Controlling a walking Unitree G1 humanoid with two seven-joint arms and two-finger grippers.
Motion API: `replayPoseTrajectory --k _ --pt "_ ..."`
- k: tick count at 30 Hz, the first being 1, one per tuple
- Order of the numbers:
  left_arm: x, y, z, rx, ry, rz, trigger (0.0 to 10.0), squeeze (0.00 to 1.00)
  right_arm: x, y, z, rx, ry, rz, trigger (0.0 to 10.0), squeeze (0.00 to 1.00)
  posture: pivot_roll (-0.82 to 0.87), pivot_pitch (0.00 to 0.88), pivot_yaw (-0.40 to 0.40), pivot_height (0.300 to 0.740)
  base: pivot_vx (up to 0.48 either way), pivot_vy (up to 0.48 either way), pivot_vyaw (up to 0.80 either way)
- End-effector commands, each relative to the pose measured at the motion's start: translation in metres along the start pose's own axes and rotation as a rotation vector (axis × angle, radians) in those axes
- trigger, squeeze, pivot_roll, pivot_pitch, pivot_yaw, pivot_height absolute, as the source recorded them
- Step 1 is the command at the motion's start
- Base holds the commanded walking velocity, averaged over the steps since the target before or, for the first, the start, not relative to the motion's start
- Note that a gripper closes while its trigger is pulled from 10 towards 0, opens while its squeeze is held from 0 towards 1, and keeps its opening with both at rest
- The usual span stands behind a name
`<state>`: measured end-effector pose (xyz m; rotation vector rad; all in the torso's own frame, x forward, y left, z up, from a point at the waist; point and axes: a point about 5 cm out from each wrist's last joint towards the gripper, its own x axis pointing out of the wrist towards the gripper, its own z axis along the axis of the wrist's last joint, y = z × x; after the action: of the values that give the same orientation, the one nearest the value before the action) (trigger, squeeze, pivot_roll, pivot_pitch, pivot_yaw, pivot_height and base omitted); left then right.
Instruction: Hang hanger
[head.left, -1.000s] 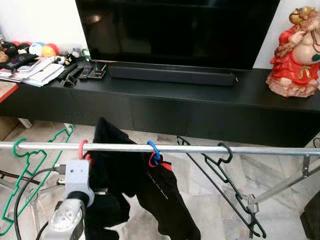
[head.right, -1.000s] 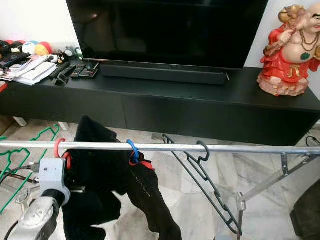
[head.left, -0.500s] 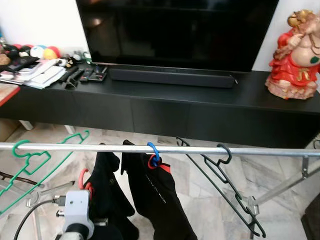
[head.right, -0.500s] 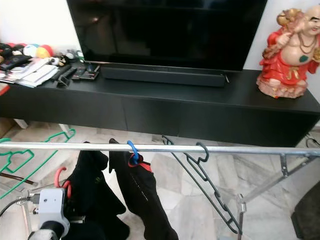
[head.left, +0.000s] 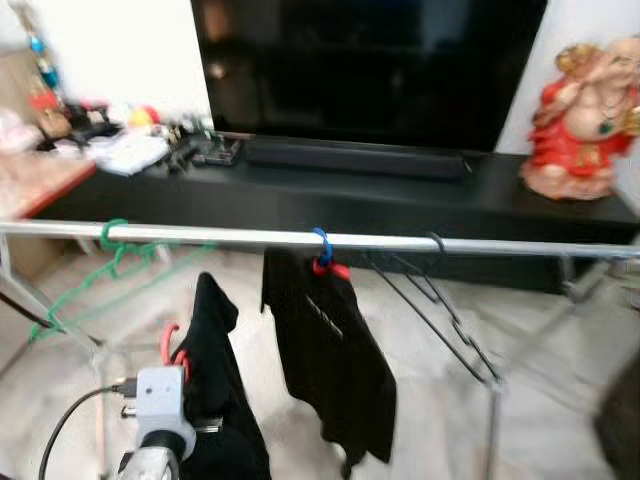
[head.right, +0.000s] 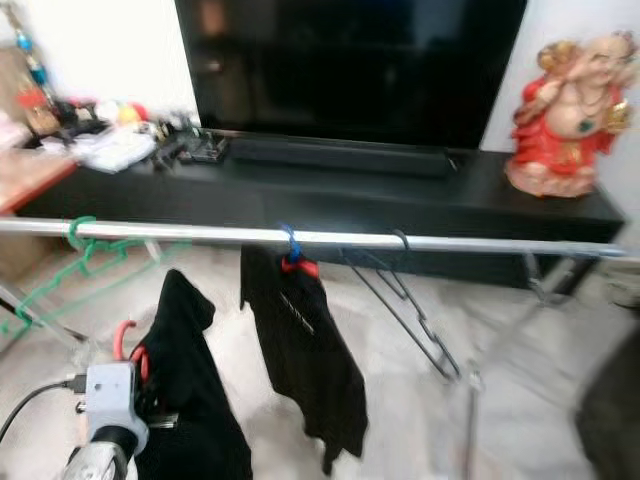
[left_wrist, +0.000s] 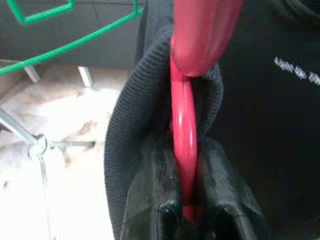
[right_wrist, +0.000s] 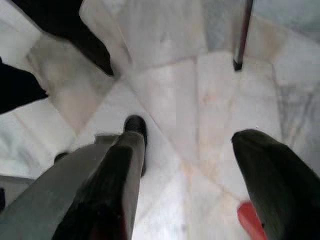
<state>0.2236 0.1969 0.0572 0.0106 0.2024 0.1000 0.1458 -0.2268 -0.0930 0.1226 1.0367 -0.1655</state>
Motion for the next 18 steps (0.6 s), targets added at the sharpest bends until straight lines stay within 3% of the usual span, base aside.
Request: replayPoseTrajectory --k 1,11,18 --pt "0.0017 0.0007 0.0074 0.000 -0.041 0.010 10.0 0.00 0.0002 0.0000 0.0014 -0.005 -0.003 0.000 10.0 0.00 -0.01 0.000 0.002 0.740 -0.307 0.000 0.00" --pt "-0.0008 0.0037 0.0055 -0.019 -0.014 0.030 10.0 0.00 0.0005 0.0000 0.0038 -0.007 -0.005 0.003 10.0 0.00 0.01 0.007 -0.008 0.740 -0.031 0.000 0.00" --pt "-0.0009 0.0051 0.0060 -0.018 -0.013 0.038 10.0 0.00 0.0006 0.0007 0.0038 -0.006 -0.004 0.008 10.0 0.00 0.02 0.018 -0.006 0.740 0.000 0.460 0.00"
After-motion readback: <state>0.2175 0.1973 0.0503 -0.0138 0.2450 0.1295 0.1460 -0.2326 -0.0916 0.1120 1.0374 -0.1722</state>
